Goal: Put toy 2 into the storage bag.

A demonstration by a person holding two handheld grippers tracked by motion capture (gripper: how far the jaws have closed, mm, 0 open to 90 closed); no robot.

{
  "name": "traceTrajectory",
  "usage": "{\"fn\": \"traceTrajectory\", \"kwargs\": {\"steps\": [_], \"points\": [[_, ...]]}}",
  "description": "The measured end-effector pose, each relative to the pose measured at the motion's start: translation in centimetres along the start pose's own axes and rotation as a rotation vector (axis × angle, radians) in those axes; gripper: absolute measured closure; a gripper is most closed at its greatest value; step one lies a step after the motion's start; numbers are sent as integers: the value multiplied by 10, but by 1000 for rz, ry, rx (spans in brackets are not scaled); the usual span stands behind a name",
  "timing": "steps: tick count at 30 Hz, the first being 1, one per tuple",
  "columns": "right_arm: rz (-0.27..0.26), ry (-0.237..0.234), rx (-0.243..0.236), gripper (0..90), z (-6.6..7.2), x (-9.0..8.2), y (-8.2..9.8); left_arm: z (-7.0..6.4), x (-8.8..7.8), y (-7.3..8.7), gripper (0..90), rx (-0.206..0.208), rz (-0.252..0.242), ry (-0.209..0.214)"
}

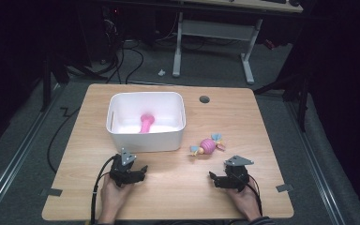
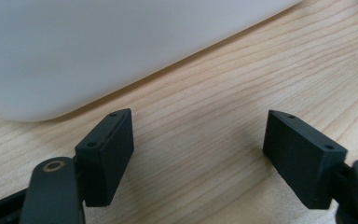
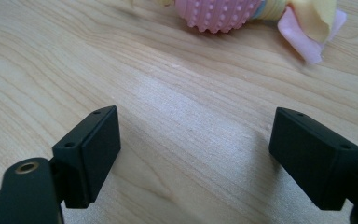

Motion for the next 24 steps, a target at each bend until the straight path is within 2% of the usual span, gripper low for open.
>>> {"fn": "traceTrajectory", "kwargs": {"steps": [3, 5, 7, 12, 21, 22, 24], "points": [[48, -22, -24, 183, 0, -3, 1, 0, -1, 1, 236, -4, 2, -3], [77, -12, -14, 229, -1, -6, 0, 0, -1, 1, 235, -5, 1, -2], [89, -12, -13, 230, -1, -8, -1, -1, -1, 1, 233, -5, 2, -1], [72, -12, -42, 243, 3, -21, -11, 0, -1, 1, 232, -2, 2, 0], [31, -27, -39, 245, 0, -30, -32, -1, -1, 1, 230, -3, 2, 0], [22, -41, -45, 242, -1, -30, -40, -1, -1, 1, 230, -3, 2, 1], [25, -62, -31, 232, -2, -29, -45, -1, -1, 1, 229, -3, 2, 1]]}}
Point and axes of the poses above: each handheld gripper's, and its own axes: x roughly forward along the jaws, y roughly out of its underside, z roughly to its left, the point moved 9 cm from there along x, roughly forward along the jaws, and after that the axes turned 4 degrees about x, right-handed, at the moved point
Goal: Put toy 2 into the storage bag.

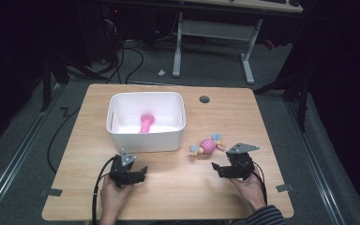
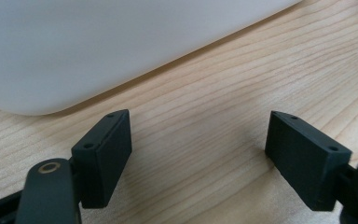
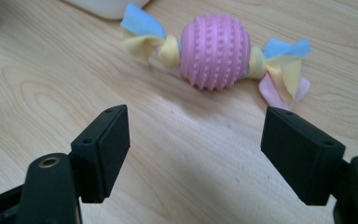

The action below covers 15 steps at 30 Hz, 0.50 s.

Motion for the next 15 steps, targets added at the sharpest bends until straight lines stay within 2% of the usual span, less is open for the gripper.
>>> {"fn": "traceTrajectory", "kwargs": {"steps": [4, 7, 11, 15], "points": [[-5, -7, 9, 209, -5, 4, -13, 0, 0, 0, 228, 1, 0, 0], [-2, -5, -7, 200, -6, 7, -19, 0, 0, 0, 228, 0, 0, 0], [19, 0, -18, 190, -7, 12, -25, 0, 0, 0, 228, -1, 0, 1], [34, -15, -25, 189, -9, 16, -36, 0, 0, 0, 228, 0, 0, 1]]}}
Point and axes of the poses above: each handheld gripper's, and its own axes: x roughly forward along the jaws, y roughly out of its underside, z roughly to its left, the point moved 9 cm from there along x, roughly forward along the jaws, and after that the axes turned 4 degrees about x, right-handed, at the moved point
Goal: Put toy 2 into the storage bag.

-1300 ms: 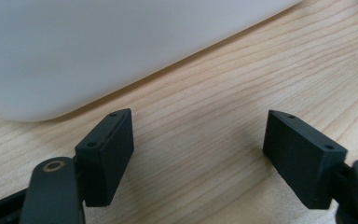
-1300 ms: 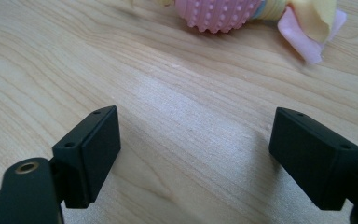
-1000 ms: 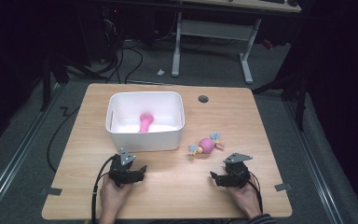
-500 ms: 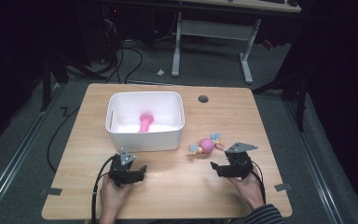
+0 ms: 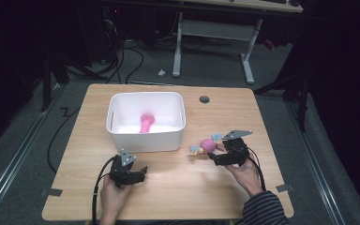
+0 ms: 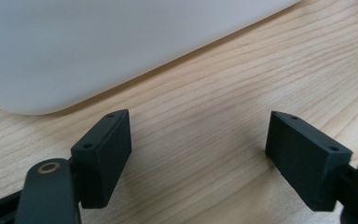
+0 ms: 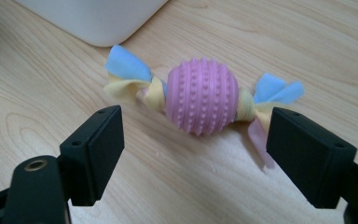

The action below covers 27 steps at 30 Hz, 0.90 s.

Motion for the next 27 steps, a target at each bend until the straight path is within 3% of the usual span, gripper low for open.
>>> {"fn": "traceTrajectory", "kwargs": {"steps": [6, 7, 12, 18, 20, 27], "points": [[24, -12, -27, 183, 0, 3, -12, 0, 0, 0, 227, 0, 0, 0], [49, -17, -50, 169, 1, 7, -17, 0, 0, 0, 227, 0, 0, 0], [66, -50, -96, 150, 6, 15, -26, 0, 0, 0, 227, 0, 1, 2], [120, -38, -110, 128, 3, 29, -31, 0, 0, 0, 227, 0, 0, 1], [115, -35, -115, 128, 3, 33, -33, 0, 0, 0, 227, 0, 0, 2], [161, -44, -115, 60, 0, 49, -26, 0, 0, 0, 226, -1, 0, 1]]}}
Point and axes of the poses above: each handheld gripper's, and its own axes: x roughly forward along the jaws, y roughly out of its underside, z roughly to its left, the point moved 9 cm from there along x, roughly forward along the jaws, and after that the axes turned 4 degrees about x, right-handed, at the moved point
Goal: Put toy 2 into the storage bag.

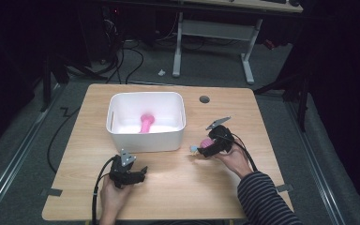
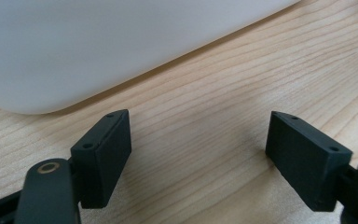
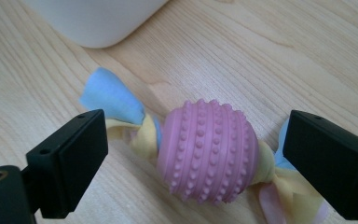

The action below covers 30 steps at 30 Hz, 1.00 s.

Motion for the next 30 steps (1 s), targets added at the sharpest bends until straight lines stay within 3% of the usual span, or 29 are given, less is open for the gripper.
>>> {"fn": "traceTrajectory", "kwargs": {"steps": [9, 13, 19, 24, 30], "points": [[32, 5, -19, 62, 1, 15, 4, 0, 0, 0, 221, -3, -1, -2], [33, 30, -44, 114, -3, 19, 4, 1, 0, 0, 207, -10, 4, -5], [19, 15, -52, 250, -1, 23, 5, 2, 0, 1, 202, -14, 4, -8], [4, 41, -94, 272, 3, 23, 3, 2, 0, 1, 202, -15, 4, -8], [-3, 27, -78, 281, 3, 19, 3, 2, 0, 1, 202, -14, 4, -8]]}}
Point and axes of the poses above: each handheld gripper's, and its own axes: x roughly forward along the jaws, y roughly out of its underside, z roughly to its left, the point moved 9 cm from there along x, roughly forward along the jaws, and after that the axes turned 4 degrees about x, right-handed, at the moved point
